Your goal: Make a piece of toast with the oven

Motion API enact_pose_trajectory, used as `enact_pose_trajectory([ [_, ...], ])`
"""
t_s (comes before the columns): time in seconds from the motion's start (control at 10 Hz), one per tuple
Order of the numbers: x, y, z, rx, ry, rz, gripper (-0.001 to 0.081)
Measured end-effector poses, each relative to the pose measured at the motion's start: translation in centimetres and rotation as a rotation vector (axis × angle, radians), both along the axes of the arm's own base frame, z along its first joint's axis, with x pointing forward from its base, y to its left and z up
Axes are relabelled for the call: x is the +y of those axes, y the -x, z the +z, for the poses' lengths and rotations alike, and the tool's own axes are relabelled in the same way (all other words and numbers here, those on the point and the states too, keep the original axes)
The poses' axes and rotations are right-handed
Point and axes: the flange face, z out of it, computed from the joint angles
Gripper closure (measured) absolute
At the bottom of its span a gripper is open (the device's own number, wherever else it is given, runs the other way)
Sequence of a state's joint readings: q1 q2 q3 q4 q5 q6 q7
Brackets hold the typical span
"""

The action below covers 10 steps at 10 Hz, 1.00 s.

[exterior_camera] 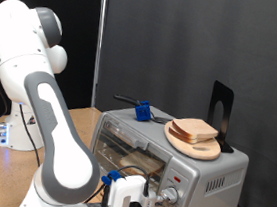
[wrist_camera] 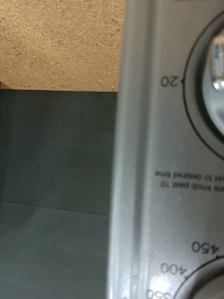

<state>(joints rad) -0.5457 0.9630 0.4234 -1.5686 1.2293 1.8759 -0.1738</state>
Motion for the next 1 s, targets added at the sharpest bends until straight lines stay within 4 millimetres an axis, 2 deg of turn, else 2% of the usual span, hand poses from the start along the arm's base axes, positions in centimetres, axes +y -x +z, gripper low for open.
enact_pose_trajectory([
  [0.1,0.07,-0.05,0.04,-0.001,0.001,-0.002,0.0126],
  [0.2,0.12,-0.1,0.05,-0.001,0.003,-0.004,0.0215],
  [0.3,0.16,-0.14,0.06,-0.001,0.005,-0.006,0.0215],
  [0.4,0.18,-0.16,0.06,-0.001,0.007,-0.008,0.0447],
  [0.5,0.19,-0.17,0.07,-0.001,0.007,-0.008,0.0597],
  [0.6,0.2,-0.17,0.07,-0.001,0.007,-0.008,0.0597],
  [0.7,0.21,-0.18,0.04,-0.001,0.008,-0.009,0.0727],
  [0.8,0.21,-0.17,-0.03,0.001,0.012,-0.011,0.0781],
  [1.0,0.24,-0.2,-0.07,0.001,0.015,-0.013,0.08],
])
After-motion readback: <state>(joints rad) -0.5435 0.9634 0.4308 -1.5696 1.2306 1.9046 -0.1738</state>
